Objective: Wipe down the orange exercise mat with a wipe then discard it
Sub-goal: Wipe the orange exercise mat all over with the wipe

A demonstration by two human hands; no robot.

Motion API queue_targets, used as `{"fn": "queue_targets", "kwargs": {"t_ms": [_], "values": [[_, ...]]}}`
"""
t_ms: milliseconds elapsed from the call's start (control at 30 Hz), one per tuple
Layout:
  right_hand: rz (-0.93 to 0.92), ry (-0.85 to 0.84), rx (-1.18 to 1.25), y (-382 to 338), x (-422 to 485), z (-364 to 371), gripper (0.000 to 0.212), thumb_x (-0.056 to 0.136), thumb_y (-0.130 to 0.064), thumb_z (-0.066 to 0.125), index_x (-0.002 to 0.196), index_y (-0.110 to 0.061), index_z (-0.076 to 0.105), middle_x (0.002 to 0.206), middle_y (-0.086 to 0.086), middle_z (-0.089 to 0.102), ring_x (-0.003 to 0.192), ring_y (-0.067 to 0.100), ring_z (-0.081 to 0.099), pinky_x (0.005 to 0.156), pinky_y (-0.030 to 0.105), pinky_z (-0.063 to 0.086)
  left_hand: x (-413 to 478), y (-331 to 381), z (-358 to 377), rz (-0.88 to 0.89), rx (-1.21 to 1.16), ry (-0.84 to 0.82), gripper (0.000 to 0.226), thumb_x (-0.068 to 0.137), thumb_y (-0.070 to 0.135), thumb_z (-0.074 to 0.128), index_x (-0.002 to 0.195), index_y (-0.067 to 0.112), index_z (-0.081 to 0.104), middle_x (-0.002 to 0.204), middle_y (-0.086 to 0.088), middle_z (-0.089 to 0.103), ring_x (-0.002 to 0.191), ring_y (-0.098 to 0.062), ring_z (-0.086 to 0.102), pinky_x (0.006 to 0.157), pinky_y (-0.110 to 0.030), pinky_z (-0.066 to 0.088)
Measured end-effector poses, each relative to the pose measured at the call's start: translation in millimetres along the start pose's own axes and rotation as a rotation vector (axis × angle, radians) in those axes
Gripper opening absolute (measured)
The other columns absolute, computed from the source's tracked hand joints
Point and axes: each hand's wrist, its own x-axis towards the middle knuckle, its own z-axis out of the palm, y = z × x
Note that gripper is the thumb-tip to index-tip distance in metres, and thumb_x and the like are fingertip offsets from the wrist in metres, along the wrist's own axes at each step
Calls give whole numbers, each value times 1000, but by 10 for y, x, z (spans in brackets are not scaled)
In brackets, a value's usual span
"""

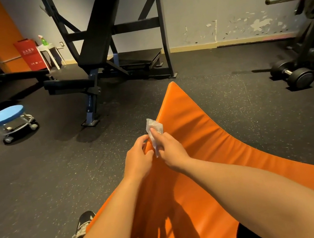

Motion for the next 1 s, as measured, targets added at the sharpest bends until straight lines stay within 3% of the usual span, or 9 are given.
{"fn": "queue_targets", "kwargs": {"t_ms": [167,333,433,533,600,700,767,900,1000], "values": [[135,55,27,13,12,-32,67,107,-17,47,159,-45,16,122,-3,48,104,14,55,78,15,42,-7,13,45,-7,72,7,48,99,23,61,141,41,46,134,3,62,118,-21,60,97,-41,52],[380,143,204,64,-26,-31,56,110,-19,40,160,-38,23,148,-1,45,129,21,51,102,29,43,-11,103,58,20,40,-4,48,100,19,60,143,34,48,136,5,60,120,-17,59,96,-34,50],[407,254,320,-4,43,-129,43,110,-21,40,152,-26,42,141,-1,54,122,16,54,89,13,38,27,100,10,45,20,-43,49,98,19,61,143,36,48,132,6,61,118,-16,60,95,-34,51],[309,277,346,-109,121,-201,43,108,-18,46,150,-26,47,119,-4,55,108,12,56,69,-1,37,36,82,-42,64,32,-122,54,97,18,63,145,36,45,129,11,58,113,-10,58,94,-32,51],[341,259,383,-80,96,-189,45,108,-19,47,152,-26,44,120,-4,54,111,13,56,80,7,39,21,79,-44,60,26,-134,56,98,17,63,146,37,44,128,12,56,111,-7,56,92,-30,51],[523,252,485,29,-4,-120,44,107,-13,47,151,-18,46,141,4,55,127,24,55,93,23,40,-2,80,-24,52,-5,-74,54,98,16,62,145,37,47,134,11,58,108,-4,54,93,-32,52],[579,299,519,-7,-1,-111,41,106,-12,48,146,-16,52,142,7,55,121,23,57,96,27,44,-9,90,-33,43,-29,-53,52,98,16,61,144,37,49,134,11,58,108,-3,53,95,-34,52],[447,328,492,-193,131,-243,39,106,-16,52,145,-17,56,144,5,56,128,24,56,99,25,46,-30,82,-51,47,-37,-52,52,97,15,62,143,37,50,133,9,60,114,-9,56,97,-35,51],[452,345,494,-113,166,-235,39,104,-14,56,142,-21,59,137,2,57,123,22,58,91,18,45,-40,96,-53,39,-45,-43,51,97,15,62,143,35,51,135,7,60,119,-12,57,99,-37,51]]}}
